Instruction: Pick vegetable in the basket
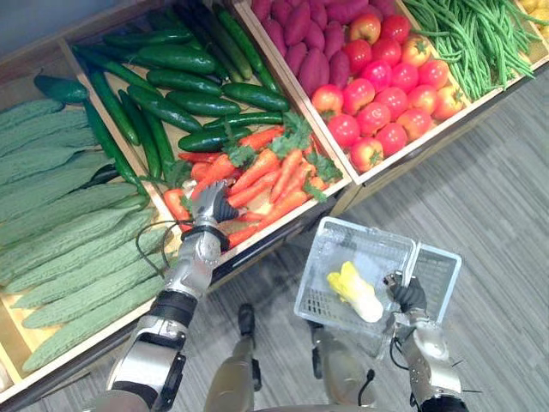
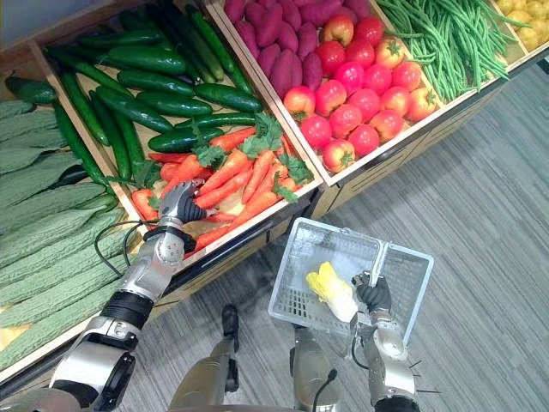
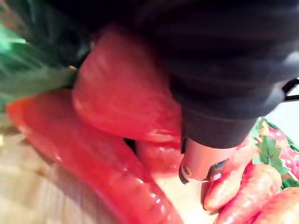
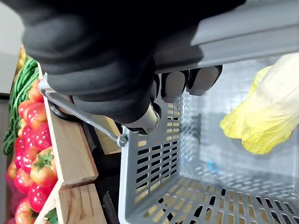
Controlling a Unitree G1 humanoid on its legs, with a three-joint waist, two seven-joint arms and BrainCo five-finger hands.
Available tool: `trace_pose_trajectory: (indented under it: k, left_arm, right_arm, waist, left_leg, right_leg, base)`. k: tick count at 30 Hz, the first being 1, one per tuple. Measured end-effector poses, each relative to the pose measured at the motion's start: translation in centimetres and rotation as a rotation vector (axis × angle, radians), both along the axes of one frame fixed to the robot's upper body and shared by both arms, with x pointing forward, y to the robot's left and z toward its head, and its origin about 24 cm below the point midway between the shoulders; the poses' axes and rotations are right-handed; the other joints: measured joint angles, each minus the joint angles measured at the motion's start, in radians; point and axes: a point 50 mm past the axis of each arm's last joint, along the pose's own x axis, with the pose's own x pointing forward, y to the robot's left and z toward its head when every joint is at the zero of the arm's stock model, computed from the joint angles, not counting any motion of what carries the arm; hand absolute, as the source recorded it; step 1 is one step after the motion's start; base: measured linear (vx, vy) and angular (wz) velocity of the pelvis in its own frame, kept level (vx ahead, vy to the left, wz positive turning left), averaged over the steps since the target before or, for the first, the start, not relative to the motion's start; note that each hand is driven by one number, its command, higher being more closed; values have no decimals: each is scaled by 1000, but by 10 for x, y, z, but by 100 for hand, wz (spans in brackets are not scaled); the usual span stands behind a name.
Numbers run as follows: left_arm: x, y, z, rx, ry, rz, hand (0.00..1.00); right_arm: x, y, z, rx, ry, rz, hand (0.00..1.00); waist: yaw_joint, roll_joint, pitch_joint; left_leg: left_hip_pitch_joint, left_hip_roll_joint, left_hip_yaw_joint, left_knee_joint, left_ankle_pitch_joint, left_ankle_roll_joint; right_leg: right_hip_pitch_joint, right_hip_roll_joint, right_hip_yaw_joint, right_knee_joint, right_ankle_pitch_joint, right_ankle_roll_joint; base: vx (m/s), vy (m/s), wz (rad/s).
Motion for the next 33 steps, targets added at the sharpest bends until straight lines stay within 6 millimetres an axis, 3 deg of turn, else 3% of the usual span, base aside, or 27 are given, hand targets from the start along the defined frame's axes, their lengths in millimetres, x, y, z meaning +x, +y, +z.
trace_pose_trajectory:
  k: [8,10,15,19,28,33]
  left_arm:
    - [-9,7,-8,-36,15,24,100]
    - [-17,14,6,-85,-74,54,100]
    - [-33,23,20,-128,-193,102,100]
    - [-65,15,45,-225,-400,87,100]
    - [-85,8,36,-489,-409,67,100]
    - [-110,-2,40,-679,-454,29,100]
  right_arm:
    - [-4,-1,-3,2,13,-5,100]
    - [-6,-6,-3,3,12,-28,100]
    - [-12,-10,-5,2,24,-49,100]
    - [-28,-13,-15,6,75,-69,100]
    - [-32,-11,-19,7,93,-68,100]
    - [-35,-7,-19,17,95,-99,100]
  waist:
    - [-11,0,20]
    - [-13,1,20]
    - [-11,2,18]
    - [-4,20,-24]
    - [-7,35,-88]
    - [13,32,-103]
  left_leg:
    - [37,0,4,-2,-1,1]
    - [49,2,2,-2,-1,0]
    - [74,2,0,-2,-7,-2]
    - [117,0,4,-3,-21,-1]
    - [149,3,38,-8,-28,-4]
    - [198,2,163,-2,-51,5]
  right_leg:
    - [37,1,7,-13,0,0]
    - [53,2,4,-19,0,0]
    - [90,1,-2,-44,7,-3]
    - [138,2,8,-58,4,-1]
    - [157,7,46,-72,8,14]
    - [148,19,149,-67,23,36]
  base:
    - [18,-3,-3]
    - [51,-18,1]
    - [12,-5,3]
    - [22,1,-4]
    - [-28,-1,-13]
    - [-40,21,-65]
